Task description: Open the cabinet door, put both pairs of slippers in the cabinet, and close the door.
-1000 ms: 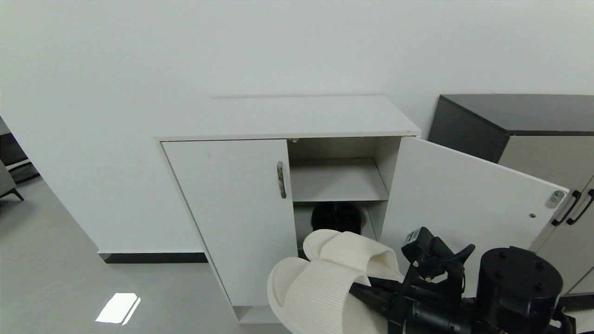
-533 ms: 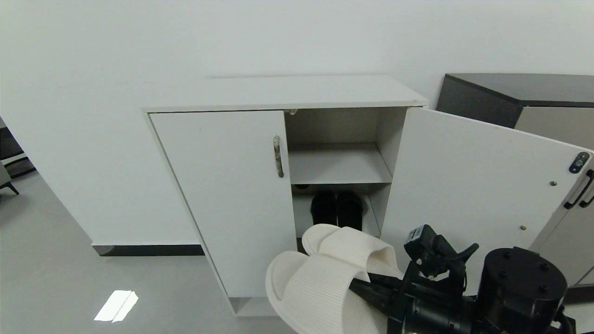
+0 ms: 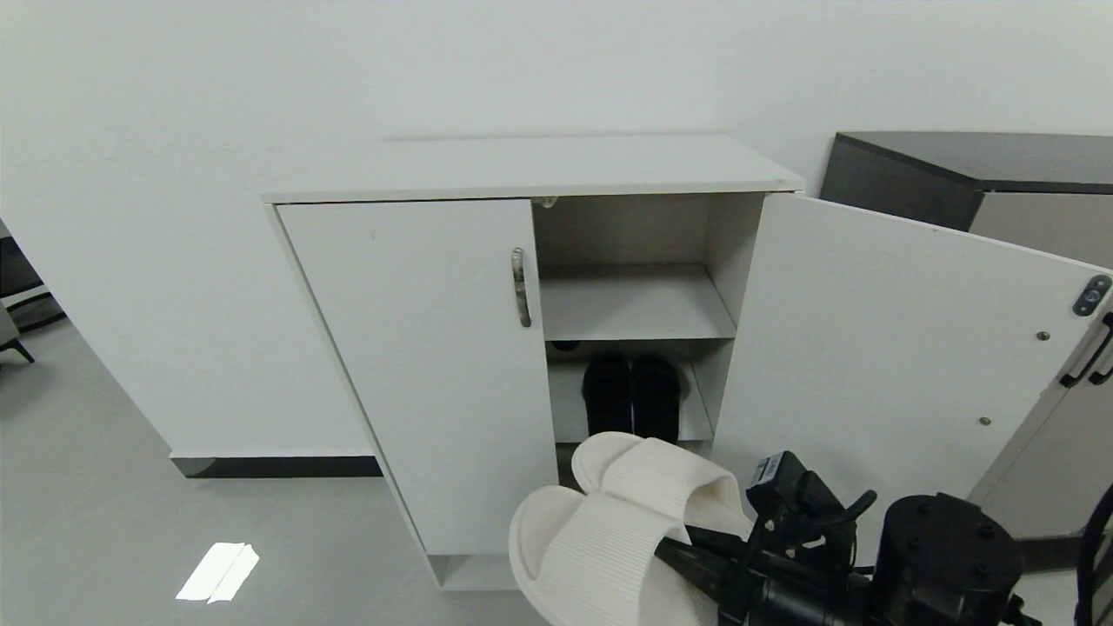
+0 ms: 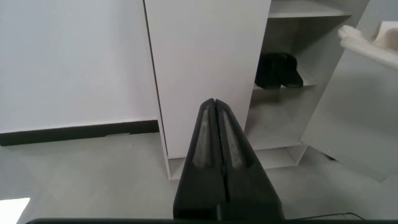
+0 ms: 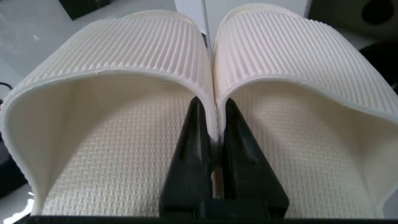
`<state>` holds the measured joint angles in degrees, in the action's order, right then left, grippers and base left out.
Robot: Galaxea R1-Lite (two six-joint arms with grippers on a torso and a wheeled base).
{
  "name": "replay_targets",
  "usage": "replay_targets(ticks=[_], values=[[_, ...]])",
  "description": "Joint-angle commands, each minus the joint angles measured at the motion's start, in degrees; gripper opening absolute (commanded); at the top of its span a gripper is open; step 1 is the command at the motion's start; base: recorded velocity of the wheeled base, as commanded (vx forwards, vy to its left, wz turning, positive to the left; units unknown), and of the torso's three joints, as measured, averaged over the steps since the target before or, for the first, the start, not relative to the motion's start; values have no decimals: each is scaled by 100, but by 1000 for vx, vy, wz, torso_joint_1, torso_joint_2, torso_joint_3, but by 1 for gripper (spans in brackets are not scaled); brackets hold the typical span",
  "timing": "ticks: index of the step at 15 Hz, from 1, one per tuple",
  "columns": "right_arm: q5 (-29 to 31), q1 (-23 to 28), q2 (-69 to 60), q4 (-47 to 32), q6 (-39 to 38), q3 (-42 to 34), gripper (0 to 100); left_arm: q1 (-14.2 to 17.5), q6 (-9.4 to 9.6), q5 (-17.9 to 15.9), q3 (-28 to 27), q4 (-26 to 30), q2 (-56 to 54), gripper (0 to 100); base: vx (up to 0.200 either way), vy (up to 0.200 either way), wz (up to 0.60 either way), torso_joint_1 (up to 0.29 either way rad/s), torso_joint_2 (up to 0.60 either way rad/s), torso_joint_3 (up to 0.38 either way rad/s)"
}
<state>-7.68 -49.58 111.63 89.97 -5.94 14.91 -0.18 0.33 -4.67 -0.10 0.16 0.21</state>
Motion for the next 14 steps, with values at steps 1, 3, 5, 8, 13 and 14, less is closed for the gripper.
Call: replay_targets(ticks=[1,3,5,8,13,14], values=[[12,10,166,3,75,21,0,1,2,1,1,2,6,0,0,0,0,0,0,0],[346,10,157,-225,58,425,0,1,2,1,1,2,6,0,0,0,0,0,0,0],[2007,-61,-159,-2915,-505,1893,0,1,2,1,1,2,6,0,0,0,0,0,0,0],[2939,-87,-467,-5534,-1410,3396,0,1,20,1,1,2,6,0,0,0,0,0,0,0],[4609,-157,-133,-6413,-1568,4846,0,1,20,1,1,2,6,0,0,0,0,0,0,0],[4706,-166,-54,-6334,-1454,4916,0,1,20,-8,1,2,6,0,0,0,0,0,0,0]])
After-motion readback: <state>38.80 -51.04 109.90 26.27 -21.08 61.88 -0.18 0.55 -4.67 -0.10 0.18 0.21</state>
